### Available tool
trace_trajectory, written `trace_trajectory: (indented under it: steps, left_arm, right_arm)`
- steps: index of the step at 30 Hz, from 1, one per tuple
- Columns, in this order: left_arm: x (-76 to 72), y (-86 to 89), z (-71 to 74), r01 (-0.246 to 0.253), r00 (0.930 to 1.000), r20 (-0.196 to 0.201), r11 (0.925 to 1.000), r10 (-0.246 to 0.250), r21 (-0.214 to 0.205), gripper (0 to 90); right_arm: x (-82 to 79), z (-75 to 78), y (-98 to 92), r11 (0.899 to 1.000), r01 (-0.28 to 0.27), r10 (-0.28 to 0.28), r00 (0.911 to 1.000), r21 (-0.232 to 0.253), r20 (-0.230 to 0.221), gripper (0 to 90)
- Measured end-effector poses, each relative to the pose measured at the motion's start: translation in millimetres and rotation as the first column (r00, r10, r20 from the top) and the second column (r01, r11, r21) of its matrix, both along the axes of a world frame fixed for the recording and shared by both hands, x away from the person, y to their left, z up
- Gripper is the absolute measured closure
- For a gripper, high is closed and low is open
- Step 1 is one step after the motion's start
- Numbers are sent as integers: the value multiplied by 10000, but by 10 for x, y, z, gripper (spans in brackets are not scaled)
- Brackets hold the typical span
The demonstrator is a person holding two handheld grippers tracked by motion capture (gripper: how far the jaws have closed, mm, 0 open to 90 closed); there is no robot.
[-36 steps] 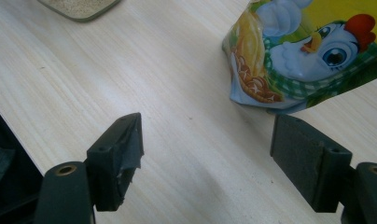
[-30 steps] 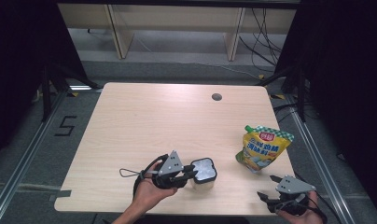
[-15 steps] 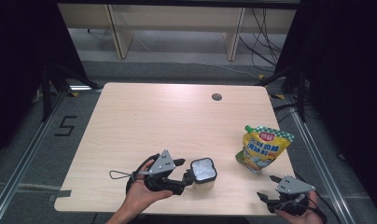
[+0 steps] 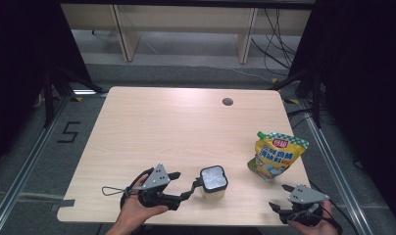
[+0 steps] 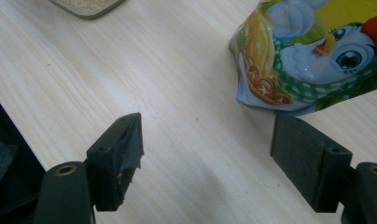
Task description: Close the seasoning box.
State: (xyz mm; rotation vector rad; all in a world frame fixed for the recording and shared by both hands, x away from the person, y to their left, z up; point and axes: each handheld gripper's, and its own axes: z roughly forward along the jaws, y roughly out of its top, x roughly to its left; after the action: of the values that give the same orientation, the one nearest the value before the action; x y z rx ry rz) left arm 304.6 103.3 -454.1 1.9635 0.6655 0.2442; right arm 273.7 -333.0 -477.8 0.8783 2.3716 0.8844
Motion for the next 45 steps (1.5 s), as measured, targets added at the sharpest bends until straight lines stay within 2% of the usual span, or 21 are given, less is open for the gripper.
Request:
trace_trajectory:
  steps: [2, 4, 6, 9, 10, 11, 12, 14, 17, 19, 22, 24, 26, 29, 32, 36, 37, 38, 39, 44, 45]
  left_arm:
    - [0, 44, -26, 143, 9997, 178, 9997, -146, 191, 282]
    - [-27, 60, -62, 88, 9999, -84, 9998, -90, -169, 260]
    - [-35, 94, -76, 275, 9996, 41, 9996, -275, -11, 235]
    - [-67, 116, -106, 32, 10000, -42, 10000, -32, 36, 183]
    - [-60, 126, -118, 96, 9999, 126, 9999, -97, 62, 170]
    - [-72, 131, -139, -56, 10000, -74, 10000, 56, -41, 146]
    - [-61, 162, -150, 137, 9999, 74, 9996, -139, 258, 151]
    - [-92, 155, -189, -14, 9999, -159, 10000, 14, 12, 148]
    - [-109, 186, -251, 201, 9998, 10, 9991, -201, 381, 148]
    - [-124, 199, -293, 246, 9997, -70, 9985, -243, 485, 149]
    - [-155, 221, -362, 129, 9998, -158, 9980, -120, 611, 149]
    - [-191, 233, -406, -197, 9995, -232, 9970, 215, 749, 150]
    - [-211, 243, -418, -174, 9994, -277, 9950, 202, 979, 149]
    - [-253, 237, -445, -132, 9995, -261, 9956, 156, 929, 149]
    - [-303, 230, -470, 3, 9999, -125, 9888, 15, 1492, 149]
    - [-355, 208, -476, 170, 9998, -136, 9826, -147, 1847, 150]
    - [-373, 191, -495, 169, 9998, -139, 9861, -148, 1650, 151]
    - [-368, 195, -495, 195, 9998, -110, 9817, -177, 1893, 151]
    - [-377, 180, -507, 99, 9999, -55, 9843, -91, 1761, 151]
    - [-361, 179, -532, 152, 9997, -192, 9792, -116, 2024, 151]
    - [-358, 173, -540, 134, 9998, -192, 9824, -100, 1862, 151]
  right_arm:
    - [13, 0, -3, 9998, -147, 148, 9998, -91, 97, 263]
    - [10, 1, 0, 9999, -124, 125, 9999, -68, 98, 262]
    - [10, 0, 6, 9999, -163, 163, 9998, -45, 89, 256]
    - [8, -5, 21, 9996, -271, 271, 9996, -50, 81, 243]
    - [13, -7, 23, 9992, -391, 392, 9991, -100, 149, 241]
    - [7, -7, 30, 9993, -355, 356, 9993, -92, 141, 237]
    - [1, -5, 33, 9996, -275, 276, 9995, -65, 119, 229]
    - [7, -6, 32, 9993, -372, 374, 9991, -100, 215, 216]
    - [5, -13, 42, 9989, -469, 470, 9987, -89, 170, 206]
    - [-1, -17, 51, 9990, -439, 440, 9990, -119, 103, 198]
    - [-9, -21, 61, 9987, -497, 498, 9987, -102, 98, 189]
    - [-1, -22, 63, 9981, -615, 615, 9980, -49, 146, 178]
    - [1, -22, 69, 9978, -666, 666, 9976, 1, 173, 166]
    - [-14, -18, 84, 9974, -718, 717, 9973, 80, 142, 164]
    - [-15, -28, 106, 9960, -890, 890, 9959, 23, 139, 164]
    - [-23, -36, 133, 9947, -1027, 1027, 9947, -66, 18, 164]
    - [-24, -41, 142, 9944, -1050, 1050, 9945, -113, 2, 164]
    - [-22, -46, 144, 9934, -1132, 1133, 9936, -180, 39, 164]
    - [-24, -48, 150, 9930, -1168, 1168, 9932, -182, -9, 164]
    - [-16, -65, 161, 9898, -1380, 1380, 9904, -362, -7, 164]
    - [-16, -66, 162, 9898, -1376, 1376, 9905, -357, -19, 164]
